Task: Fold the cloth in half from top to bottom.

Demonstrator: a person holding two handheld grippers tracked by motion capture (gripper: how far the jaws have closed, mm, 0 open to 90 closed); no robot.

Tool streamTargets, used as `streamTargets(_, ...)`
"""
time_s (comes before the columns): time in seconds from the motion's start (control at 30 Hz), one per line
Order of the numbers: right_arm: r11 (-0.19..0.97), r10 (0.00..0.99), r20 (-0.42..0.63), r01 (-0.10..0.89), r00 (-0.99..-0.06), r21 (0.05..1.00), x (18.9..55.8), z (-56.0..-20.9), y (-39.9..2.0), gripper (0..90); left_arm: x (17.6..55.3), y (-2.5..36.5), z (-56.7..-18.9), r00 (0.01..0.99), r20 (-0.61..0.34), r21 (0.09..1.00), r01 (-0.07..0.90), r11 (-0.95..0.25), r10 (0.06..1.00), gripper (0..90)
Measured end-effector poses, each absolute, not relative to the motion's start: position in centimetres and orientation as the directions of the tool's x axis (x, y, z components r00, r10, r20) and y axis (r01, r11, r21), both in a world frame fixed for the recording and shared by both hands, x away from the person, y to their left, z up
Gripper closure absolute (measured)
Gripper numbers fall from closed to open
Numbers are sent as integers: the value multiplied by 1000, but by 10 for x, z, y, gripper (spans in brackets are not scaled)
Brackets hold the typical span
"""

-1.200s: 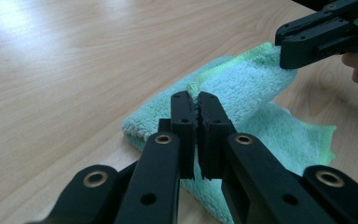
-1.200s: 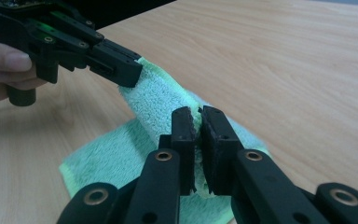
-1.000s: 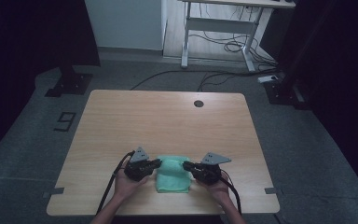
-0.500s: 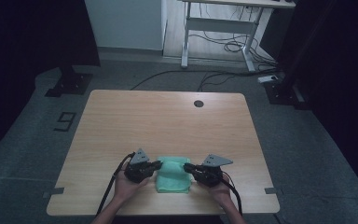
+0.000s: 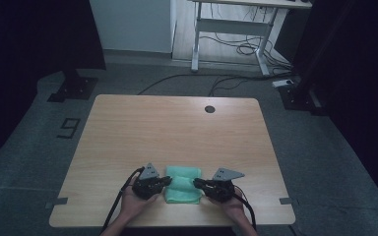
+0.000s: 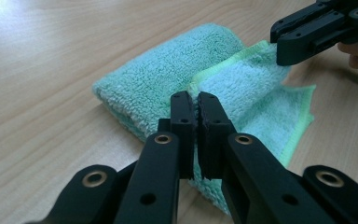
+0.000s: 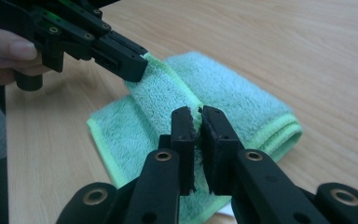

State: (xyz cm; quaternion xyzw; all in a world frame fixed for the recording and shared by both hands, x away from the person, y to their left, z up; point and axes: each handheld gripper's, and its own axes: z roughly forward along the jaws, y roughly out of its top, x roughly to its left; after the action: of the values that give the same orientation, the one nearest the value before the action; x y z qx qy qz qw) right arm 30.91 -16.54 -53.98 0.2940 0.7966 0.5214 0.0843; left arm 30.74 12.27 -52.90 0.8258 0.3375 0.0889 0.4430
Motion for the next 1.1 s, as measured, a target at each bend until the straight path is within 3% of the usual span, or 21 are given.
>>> streamTargets(0.4, 321, 519, 170, 375, -838, 869, 293, -544, -168, 803, 289, 121, -534, 774, -143, 790, 465, -400, 617, 823)
streamTargets(0.53, 361, 506, 155, 371, -848, 855, 287, -548, -168, 707, 283, 123, -535, 780, -159, 790, 468, -395, 606, 702)
streamTargets(0.73, 306, 524, 153, 353, -838, 884, 286, -535, -175, 590, 281, 130, -531, 787, -165, 803, 457, -383, 594, 681)
streamTargets(0.83, 270, 531, 168, 354, -831, 896, 293, -527, -177, 588, 280, 130, -531, 797, -169, 804, 451, -387, 580, 668)
streamTargets(1.1, 319, 535, 169, 384, -827, 867, 313, -536, -161, 578, 282, 138, -521, 793, -186, 825, 447, -346, 581, 629)
